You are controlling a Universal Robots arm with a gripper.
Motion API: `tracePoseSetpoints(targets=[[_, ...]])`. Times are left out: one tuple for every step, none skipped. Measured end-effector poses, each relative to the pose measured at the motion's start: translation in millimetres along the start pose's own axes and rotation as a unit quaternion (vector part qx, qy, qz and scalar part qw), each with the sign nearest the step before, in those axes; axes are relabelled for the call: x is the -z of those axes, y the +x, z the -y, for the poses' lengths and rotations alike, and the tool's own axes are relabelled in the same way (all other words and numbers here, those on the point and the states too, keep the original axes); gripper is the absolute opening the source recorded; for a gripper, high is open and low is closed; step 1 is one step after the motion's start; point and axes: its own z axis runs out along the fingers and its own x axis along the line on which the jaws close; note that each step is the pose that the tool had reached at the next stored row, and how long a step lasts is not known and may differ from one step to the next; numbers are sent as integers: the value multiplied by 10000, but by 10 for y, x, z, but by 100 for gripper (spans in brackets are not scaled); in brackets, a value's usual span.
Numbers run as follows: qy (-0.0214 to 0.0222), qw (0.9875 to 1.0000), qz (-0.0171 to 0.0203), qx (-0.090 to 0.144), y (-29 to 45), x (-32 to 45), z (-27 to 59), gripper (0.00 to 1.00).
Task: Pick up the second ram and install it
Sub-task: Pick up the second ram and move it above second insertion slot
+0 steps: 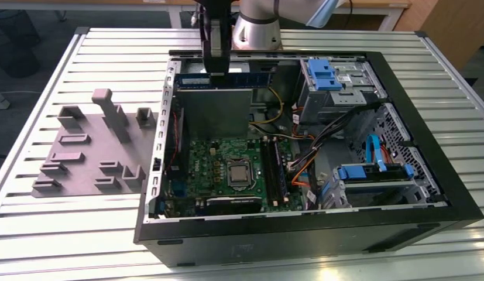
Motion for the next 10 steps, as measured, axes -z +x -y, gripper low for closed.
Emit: tracePoseSetpoints(targets=[[0, 10000, 0, 0, 0, 0, 17, 14], [0, 10000, 0, 0, 0, 0, 33, 14], [0, 10000, 0, 0, -1, 0, 50, 14], [0, 10000, 0, 0, -1, 0, 66, 14], [0, 10000, 0, 0, -1, 0, 82, 14], [0, 10000, 0, 0, -1, 0, 100, 14], [0, 10000, 0, 0, -1, 0, 114, 14], [0, 10000, 0, 0, -1, 0, 128, 14], [0, 10000, 1, 0, -1, -1, 142, 14], [0, 10000, 0, 0, -2, 0, 156, 14]])
